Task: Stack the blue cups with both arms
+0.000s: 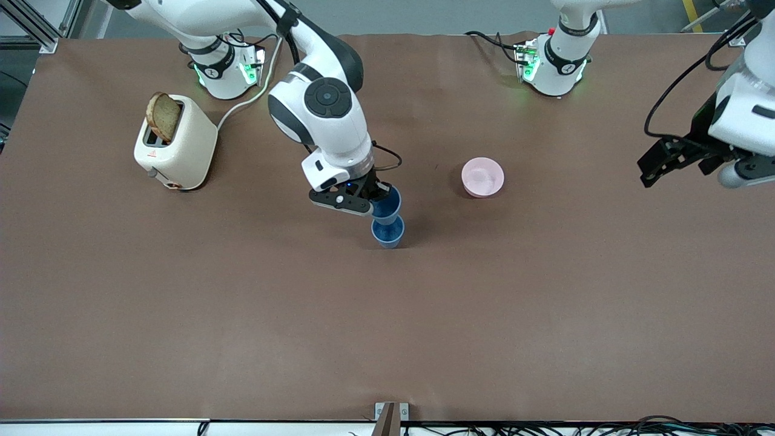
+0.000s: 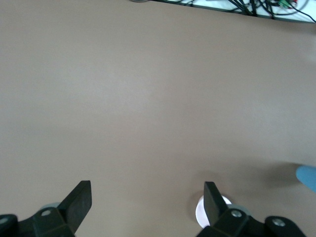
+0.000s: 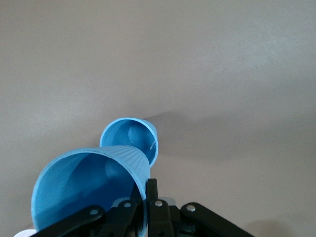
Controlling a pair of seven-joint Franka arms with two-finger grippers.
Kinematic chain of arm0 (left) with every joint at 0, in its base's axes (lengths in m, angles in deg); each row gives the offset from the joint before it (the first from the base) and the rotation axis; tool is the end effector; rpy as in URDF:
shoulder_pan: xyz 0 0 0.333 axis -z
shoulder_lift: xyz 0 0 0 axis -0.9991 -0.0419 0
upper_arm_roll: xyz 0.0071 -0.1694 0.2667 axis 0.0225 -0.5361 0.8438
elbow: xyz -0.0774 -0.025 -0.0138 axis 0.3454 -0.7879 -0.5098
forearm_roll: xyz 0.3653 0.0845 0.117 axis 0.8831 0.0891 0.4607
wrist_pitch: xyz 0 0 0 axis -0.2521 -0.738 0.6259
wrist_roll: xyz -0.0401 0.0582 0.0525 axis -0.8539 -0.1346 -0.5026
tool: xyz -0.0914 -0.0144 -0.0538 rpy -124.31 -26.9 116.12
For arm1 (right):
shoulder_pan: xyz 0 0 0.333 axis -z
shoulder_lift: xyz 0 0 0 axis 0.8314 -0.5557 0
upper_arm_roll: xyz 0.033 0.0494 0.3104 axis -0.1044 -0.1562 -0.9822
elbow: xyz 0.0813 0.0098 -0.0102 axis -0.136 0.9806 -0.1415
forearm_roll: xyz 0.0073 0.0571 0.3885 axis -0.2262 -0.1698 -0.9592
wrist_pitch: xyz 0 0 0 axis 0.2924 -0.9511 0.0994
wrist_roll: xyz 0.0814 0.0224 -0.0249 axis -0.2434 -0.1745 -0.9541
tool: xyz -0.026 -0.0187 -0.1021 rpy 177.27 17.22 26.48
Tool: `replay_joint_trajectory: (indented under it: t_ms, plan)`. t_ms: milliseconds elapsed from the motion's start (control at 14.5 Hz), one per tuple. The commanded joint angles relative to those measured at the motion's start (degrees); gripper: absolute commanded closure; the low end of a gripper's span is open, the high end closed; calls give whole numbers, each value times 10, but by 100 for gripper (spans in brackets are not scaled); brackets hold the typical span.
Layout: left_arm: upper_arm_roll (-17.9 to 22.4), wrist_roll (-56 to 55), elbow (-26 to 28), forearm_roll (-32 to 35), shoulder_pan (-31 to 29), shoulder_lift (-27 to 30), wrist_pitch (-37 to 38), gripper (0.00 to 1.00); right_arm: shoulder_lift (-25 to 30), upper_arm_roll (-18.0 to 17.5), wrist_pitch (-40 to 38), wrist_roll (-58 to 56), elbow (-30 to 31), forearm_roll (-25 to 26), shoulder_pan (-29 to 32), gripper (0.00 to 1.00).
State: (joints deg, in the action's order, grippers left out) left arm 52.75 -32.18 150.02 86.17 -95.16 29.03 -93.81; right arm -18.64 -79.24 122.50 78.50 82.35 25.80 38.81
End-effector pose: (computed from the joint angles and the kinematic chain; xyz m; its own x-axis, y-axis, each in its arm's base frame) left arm 0.5643 -0.0960 0.6656 0.9809 0.1526 0.1203 0.1597 -0.9859 -0.0509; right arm 0.5148 0.4666 0.3893 0.9572 -0.2847 0.0515 -0.2782 -0.9545 -0.1070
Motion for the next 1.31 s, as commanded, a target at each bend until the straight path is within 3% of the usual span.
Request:
replay_joint_trajectory:
  t_ms: [0,138,415,1245]
  plan:
    - [-1,67,14,-44,-43,18,13,0,-13,1,12,22,-13,31,-5,99]
    - [12,123,20,-66,-52,25,18,0,-22,2,13,22,-13,37,-8,99]
    - [162,181,49,-65,73,49,23,0,-30,2,19,23,-12,46,-8,99]
    - [169,185,58,-65,72,55,35,0,-45,2,48,23,-12,69,-8,99]
